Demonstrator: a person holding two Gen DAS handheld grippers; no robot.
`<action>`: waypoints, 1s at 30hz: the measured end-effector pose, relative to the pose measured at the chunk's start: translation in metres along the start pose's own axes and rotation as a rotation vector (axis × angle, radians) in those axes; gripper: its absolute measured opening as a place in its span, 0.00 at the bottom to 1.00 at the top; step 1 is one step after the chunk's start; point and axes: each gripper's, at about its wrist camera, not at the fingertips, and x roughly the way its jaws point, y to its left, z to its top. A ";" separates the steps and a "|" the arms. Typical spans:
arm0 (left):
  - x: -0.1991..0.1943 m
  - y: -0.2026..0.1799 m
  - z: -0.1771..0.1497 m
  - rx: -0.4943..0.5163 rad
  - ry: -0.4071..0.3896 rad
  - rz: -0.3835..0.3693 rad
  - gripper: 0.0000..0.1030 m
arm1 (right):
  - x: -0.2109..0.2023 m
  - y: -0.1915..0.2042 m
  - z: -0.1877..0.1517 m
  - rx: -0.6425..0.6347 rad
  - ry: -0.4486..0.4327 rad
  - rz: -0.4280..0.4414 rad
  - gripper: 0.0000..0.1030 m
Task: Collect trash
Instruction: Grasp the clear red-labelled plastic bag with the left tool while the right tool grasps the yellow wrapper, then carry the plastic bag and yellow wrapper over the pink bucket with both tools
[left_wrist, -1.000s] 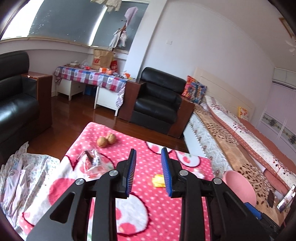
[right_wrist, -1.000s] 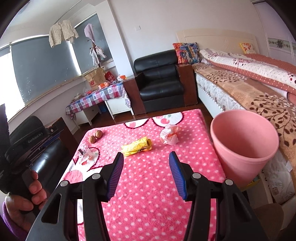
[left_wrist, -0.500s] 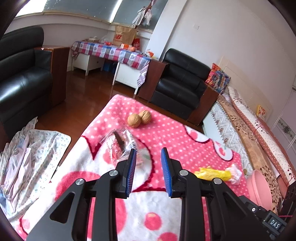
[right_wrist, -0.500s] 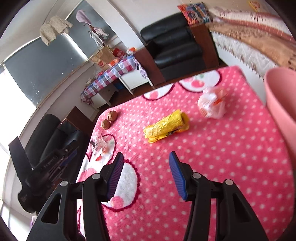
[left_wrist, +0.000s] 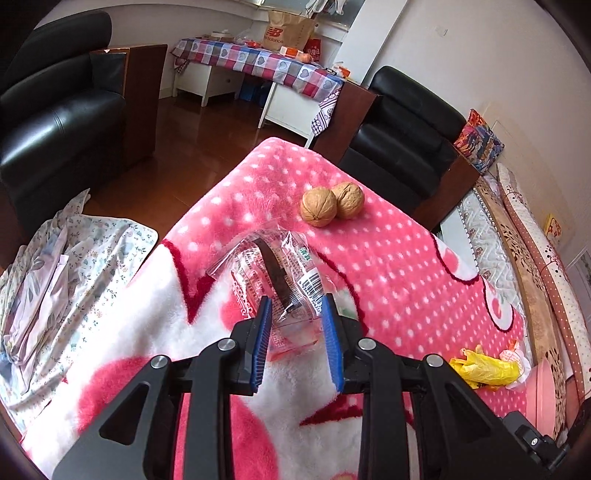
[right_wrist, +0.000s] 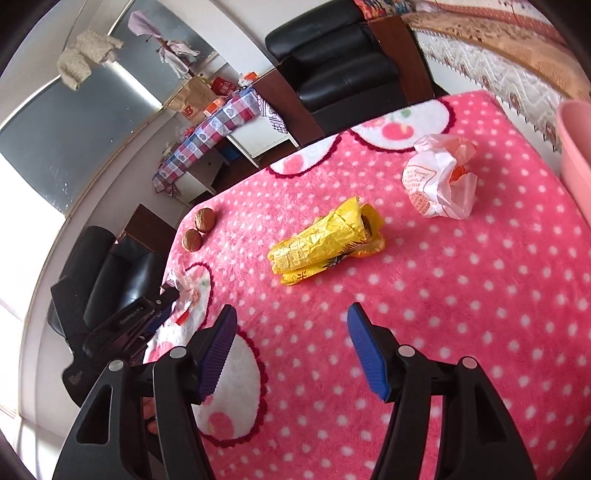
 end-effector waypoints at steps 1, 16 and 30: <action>0.001 -0.001 -0.001 0.012 -0.006 0.006 0.27 | 0.002 -0.003 0.002 0.023 0.004 0.008 0.60; -0.003 0.004 -0.005 0.033 -0.006 -0.068 0.16 | 0.046 -0.011 0.044 0.187 -0.034 -0.086 0.61; -0.049 -0.022 -0.014 0.156 -0.056 -0.242 0.16 | 0.003 -0.010 0.034 -0.009 -0.051 -0.043 0.11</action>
